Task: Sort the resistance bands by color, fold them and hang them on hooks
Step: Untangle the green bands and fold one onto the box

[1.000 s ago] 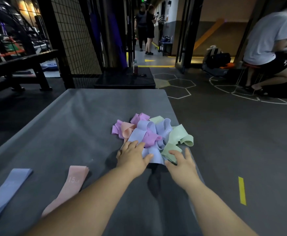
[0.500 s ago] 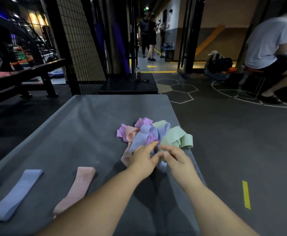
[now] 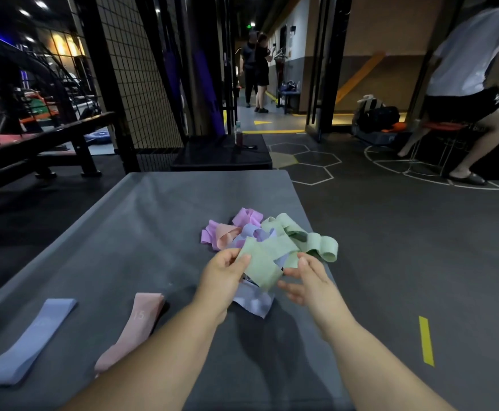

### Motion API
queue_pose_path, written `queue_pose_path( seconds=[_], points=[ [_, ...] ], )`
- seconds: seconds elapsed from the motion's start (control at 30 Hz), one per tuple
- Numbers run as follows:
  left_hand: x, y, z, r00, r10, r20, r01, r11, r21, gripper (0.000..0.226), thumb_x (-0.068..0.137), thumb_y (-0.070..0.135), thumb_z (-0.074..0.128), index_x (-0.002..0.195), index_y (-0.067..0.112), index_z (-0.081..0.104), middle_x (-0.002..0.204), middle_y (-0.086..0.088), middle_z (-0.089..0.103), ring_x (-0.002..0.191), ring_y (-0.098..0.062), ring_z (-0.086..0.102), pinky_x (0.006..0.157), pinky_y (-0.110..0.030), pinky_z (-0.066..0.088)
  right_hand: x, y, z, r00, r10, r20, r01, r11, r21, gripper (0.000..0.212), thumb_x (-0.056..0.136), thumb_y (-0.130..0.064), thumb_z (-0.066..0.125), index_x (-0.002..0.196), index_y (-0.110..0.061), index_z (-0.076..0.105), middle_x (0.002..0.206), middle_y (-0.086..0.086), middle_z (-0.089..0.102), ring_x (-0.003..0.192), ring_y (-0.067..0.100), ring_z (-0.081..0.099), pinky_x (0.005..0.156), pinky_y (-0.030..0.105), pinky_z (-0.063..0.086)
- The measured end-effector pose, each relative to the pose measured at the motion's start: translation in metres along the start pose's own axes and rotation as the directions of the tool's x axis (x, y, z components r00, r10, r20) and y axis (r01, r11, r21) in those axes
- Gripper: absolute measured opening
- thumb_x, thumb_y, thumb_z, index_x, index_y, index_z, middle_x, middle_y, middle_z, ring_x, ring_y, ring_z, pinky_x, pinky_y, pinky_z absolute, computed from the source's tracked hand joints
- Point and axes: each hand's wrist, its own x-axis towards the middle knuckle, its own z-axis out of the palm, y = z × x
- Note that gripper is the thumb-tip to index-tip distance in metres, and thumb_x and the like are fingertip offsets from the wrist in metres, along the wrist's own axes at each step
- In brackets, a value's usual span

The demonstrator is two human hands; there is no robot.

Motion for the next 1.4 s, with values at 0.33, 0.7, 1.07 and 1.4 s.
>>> queue_pose_path(
  seconds=[0.33, 0.7, 1.07, 1.4],
  points=[
    [-0.021, 0.011, -0.022, 0.999, 0.025, 0.027, -0.021, 0.987, -0.157, 0.011, 0.097, 0.009, 0.053, 0.093, 0.010, 0.063, 0.085, -0.001, 0.073, 0.078, -0.016, 0.066, 0.076, -0.029, 0.055, 0.018, 0.016, -0.010, 0.966, 0.154, -0.205, -0.188, 0.970, -0.154, 0.040, 0.102, -0.039, 0.043, 0.136, -0.018, 0.044, 0.130, 0.002, 0.052, 0.119, 0.024, 0.051, 0.105, 0.041, 0.042],
    [0.000, -0.031, -0.022, 0.997, -0.036, -0.065, 0.051, 0.968, 0.245, 0.012, 0.089, 0.022, 0.065, 0.083, 0.016, 0.057, 0.075, 0.005, 0.062, 0.069, -0.014, 0.054, 0.066, -0.027, 0.040, 0.029, 0.025, -0.001, 0.988, 0.117, -0.098, -0.146, 0.910, -0.387, 0.041, 0.099, -0.036, 0.045, 0.140, -0.032, 0.045, 0.135, -0.003, 0.053, 0.117, 0.017, 0.052, 0.106, 0.038, 0.042],
    [-0.019, -0.026, -0.013, 0.941, -0.101, 0.323, 0.018, 0.968, 0.249, 0.032, 0.076, 0.033, 0.068, 0.093, 0.007, 0.061, 0.082, -0.001, 0.069, 0.076, -0.015, 0.061, 0.081, -0.040, 0.051, 0.040, 0.026, 0.024, 0.951, 0.296, -0.091, -0.304, 0.950, -0.078, 0.079, 0.070, -0.054, 0.072, 0.135, -0.024, 0.038, 0.120, 0.001, 0.060, 0.107, 0.024, 0.062, 0.096, 0.047, 0.051],
    [-0.032, -0.026, -0.006, 0.924, -0.125, 0.363, 0.019, 0.960, 0.280, 0.011, 0.089, 0.022, 0.068, 0.091, 0.012, 0.063, 0.077, 0.007, 0.066, 0.068, -0.004, 0.057, 0.069, -0.015, 0.044, 0.039, 0.024, 0.011, 0.937, 0.350, 0.024, -0.350, 0.937, 0.006, 0.092, 0.053, -0.061, 0.083, 0.125, -0.018, 0.045, 0.117, 0.005, 0.066, 0.102, 0.027, 0.068, 0.087, 0.045, 0.057]
  ],
)
